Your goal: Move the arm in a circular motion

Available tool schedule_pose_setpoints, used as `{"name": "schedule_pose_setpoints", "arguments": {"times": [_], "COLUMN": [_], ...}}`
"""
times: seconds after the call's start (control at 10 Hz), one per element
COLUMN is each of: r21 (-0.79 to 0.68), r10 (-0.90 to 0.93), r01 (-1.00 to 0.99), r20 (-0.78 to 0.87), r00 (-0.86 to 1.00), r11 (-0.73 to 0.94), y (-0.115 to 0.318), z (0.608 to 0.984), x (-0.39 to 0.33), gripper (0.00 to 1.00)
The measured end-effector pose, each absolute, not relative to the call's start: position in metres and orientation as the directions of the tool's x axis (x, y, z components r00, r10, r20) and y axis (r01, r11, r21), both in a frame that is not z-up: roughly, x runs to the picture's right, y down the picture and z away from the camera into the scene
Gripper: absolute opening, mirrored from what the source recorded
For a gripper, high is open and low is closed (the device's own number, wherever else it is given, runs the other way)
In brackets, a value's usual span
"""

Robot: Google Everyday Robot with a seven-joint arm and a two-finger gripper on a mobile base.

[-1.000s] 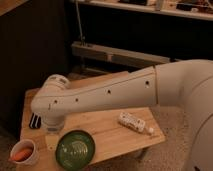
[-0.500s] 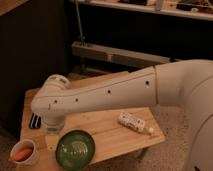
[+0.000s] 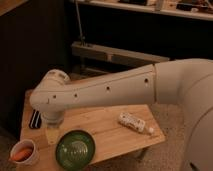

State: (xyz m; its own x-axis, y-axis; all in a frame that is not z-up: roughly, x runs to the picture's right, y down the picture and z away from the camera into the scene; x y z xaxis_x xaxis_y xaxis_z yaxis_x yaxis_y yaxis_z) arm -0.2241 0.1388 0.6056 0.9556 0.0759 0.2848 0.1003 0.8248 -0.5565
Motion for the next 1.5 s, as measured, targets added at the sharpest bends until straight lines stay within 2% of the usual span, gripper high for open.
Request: {"name": "schedule_pose_setpoints", "arguments": {"times": [0.4, 0.9, 1.2, 1.5], "r21": [-0.525, -0.546, -0.585, -0.608], "r10": [0.049, 0.108, 0.241, 0.382], "r01": [0.111, 0.033, -0.104, -0.255], "r20": [0.282, 0.224, 0.161, 0.087], "r00": [0.958, 0.969, 0.957, 0.92], "r11": [0.844, 0.837, 0.804, 0.752], "y": [0.067, -0.006, -0.015, 0.01], "z": [0.662, 0.756, 0.811, 0.841], "x": [-0.204, -0.142, -0.069, 0.023], "gripper": [0.8, 0.8, 0.8, 0.8]}}
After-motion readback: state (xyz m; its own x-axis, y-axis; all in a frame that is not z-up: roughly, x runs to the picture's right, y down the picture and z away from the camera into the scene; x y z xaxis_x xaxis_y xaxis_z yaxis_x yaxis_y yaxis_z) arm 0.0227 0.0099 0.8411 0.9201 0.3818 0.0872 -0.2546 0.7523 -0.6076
